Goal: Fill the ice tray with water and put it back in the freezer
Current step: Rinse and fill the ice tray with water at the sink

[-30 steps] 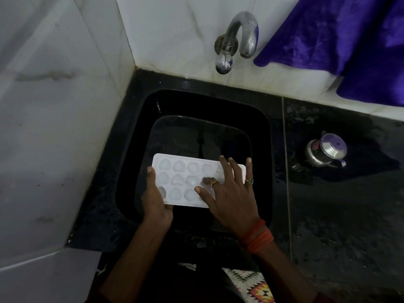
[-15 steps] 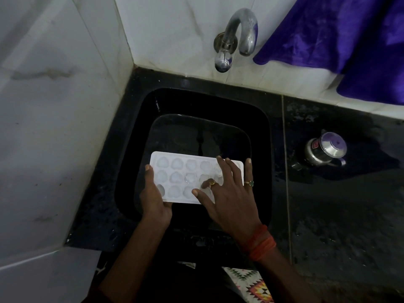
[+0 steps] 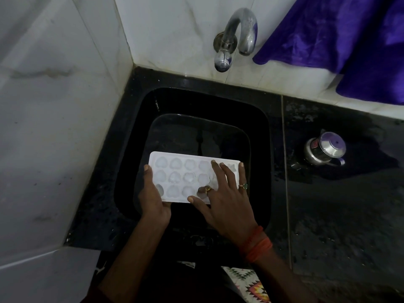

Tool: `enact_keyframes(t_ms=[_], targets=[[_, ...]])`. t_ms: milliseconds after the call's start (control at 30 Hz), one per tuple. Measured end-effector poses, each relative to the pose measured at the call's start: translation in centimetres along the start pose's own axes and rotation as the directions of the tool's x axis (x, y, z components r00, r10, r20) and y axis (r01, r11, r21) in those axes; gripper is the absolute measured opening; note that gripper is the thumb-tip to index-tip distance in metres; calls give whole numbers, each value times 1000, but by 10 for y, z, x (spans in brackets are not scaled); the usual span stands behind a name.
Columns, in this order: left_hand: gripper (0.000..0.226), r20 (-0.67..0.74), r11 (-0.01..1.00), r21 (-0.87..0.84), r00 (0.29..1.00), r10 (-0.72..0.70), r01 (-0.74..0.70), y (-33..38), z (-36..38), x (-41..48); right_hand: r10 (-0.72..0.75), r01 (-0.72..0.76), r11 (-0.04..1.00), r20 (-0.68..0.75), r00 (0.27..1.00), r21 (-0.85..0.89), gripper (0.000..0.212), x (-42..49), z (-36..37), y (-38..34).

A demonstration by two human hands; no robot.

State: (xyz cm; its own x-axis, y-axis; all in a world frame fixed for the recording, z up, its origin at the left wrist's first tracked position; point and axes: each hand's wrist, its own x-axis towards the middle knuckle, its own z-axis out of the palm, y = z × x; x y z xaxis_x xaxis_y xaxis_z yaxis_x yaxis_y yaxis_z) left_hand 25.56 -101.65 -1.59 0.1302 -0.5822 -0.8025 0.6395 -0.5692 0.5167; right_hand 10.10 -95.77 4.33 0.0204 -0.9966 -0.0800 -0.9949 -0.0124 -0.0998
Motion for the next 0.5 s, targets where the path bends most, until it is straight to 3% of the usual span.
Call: enact_keyframes(t_ms=[267,500], targets=[[55,-28,1000,-23,1000,-14,13,2,-1,-1,4,-5,1000,95,995,12,65,-1,-4,-6],[55,-27,1000,-30,1000,-3,2,4,-2,-4,-23,22,999,51,998,24,65,-2,-4,-7]])
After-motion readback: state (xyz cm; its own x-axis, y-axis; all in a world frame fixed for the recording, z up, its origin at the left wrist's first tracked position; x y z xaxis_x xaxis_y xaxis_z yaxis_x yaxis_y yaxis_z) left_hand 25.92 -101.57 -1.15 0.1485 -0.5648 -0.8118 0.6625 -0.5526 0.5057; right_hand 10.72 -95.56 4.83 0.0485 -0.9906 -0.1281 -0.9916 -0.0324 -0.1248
